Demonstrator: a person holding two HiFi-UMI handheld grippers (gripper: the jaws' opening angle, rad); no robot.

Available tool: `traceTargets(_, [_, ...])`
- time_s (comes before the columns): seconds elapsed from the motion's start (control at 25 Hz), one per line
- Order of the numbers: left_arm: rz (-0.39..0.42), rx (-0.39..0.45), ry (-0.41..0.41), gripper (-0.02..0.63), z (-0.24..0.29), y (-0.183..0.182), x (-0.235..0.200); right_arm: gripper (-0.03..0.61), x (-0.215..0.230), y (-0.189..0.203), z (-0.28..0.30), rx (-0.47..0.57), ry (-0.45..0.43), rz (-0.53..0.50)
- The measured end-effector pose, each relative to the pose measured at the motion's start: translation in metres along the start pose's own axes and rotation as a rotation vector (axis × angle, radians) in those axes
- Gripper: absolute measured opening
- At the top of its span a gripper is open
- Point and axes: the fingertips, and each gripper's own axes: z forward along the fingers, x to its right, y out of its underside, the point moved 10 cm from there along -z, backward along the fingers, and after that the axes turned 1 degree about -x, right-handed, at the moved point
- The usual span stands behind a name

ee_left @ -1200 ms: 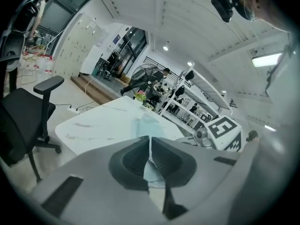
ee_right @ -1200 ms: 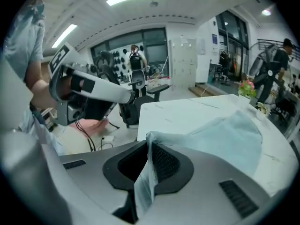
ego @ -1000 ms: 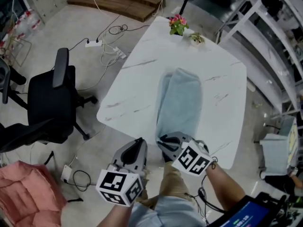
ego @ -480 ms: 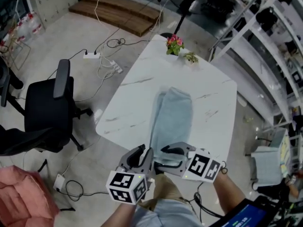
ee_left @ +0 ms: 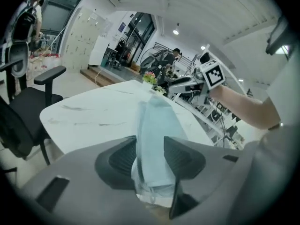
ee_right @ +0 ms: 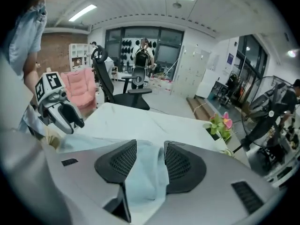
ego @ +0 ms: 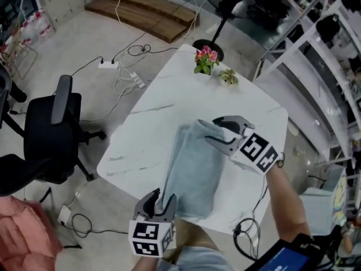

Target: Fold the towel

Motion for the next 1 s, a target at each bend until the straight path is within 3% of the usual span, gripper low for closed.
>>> traceTargets(0.16, [-0.015,-0.041,-0.136,0.174,0.009,0.014,-0.003,0.204,0.033,0.023,0.052,-0.034,-0.153,-0.035])
traceTargets(0.28, [-0.029,-0.028,-0.212,0.096,0.011,0.019,0.001,0.197,0.041,0.035,0.077,-0.029,-0.212,-0.076])
traceTargets(0.4, [-0.012,-0.025,-0.263,0.036,0.014,0.023,0.010,0.072,0.042,0.042,0.091,-0.020,-0.222,-0.130])
traceTargets(0.44, [-0.004,-0.021,-0.274,0.029,0.015,0.024,0.013,0.059,0.042,0.042,0.092,-0.007,-0.224,-0.136])
traceTargets(0.6, [0.003,0.018,-0.285,0.023,0.006,0.022,0.019,0.052,0.043,0.028,0.073,0.124,-0.203,-0.121])
traceTargets(0.8, [-0.011,0.087,-0.296,0.021,-0.019,0.018,0.031,0.051,0.034,-0.007,0.044,0.345,-0.161,-0.191])
traceTargets(1.0, [-0.055,0.107,-0.306,0.021,-0.028,0.032,0.032,0.052,0.025,-0.026,0.066,0.321,-0.194,-0.240])
